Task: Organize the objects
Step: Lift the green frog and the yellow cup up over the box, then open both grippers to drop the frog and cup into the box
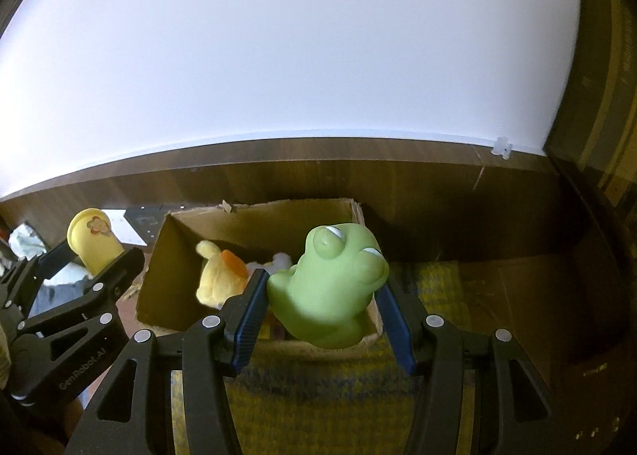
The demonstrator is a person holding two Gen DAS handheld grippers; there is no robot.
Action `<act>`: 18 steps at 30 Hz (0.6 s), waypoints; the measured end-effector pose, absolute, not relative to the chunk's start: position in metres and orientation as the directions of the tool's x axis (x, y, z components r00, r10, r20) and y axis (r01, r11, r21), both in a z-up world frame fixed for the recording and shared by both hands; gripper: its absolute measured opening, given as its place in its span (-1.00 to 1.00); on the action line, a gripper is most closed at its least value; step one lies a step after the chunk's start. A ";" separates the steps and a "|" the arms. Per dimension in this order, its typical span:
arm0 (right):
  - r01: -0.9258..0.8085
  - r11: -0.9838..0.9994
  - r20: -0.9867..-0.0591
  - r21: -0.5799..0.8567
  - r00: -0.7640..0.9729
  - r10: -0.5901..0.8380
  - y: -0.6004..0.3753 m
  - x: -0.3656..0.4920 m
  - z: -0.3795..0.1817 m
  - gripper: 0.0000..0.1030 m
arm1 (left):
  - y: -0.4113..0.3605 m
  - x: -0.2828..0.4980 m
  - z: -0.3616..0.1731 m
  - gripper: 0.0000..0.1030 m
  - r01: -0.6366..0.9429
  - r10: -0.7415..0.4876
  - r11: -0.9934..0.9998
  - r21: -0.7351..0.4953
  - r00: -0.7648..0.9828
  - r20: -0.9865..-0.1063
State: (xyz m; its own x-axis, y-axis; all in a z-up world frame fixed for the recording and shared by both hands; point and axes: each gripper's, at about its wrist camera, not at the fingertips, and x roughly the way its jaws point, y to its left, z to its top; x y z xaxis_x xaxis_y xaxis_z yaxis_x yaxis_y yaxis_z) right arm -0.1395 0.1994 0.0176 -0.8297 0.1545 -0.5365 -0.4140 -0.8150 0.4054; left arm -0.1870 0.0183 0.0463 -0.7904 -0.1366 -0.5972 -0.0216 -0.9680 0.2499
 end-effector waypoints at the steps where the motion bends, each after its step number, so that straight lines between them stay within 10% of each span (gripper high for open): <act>1: -0.412 -0.816 -0.537 0.404 -0.829 0.153 0.201 -0.142 0.018 0.06 | 0.018 -0.190 0.046 0.54 -0.022 -0.136 -0.968 0.249 -0.788 -0.600; 18: -0.402 -0.828 -0.560 0.391 -0.818 0.133 0.211 -0.176 0.018 0.07 | 0.013 -0.220 0.034 0.54 -0.027 -0.143 -0.970 0.241 -0.738 -0.659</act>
State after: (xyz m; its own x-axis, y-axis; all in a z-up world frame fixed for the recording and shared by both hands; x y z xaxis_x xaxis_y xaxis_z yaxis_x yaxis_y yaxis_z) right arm -0.1764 0.2112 0.0184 -0.8180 0.1331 -0.5596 -0.4024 -0.8276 0.3914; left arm -0.2196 0.0132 0.0340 -0.7384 -0.1434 -0.6589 -0.0267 -0.9702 0.2410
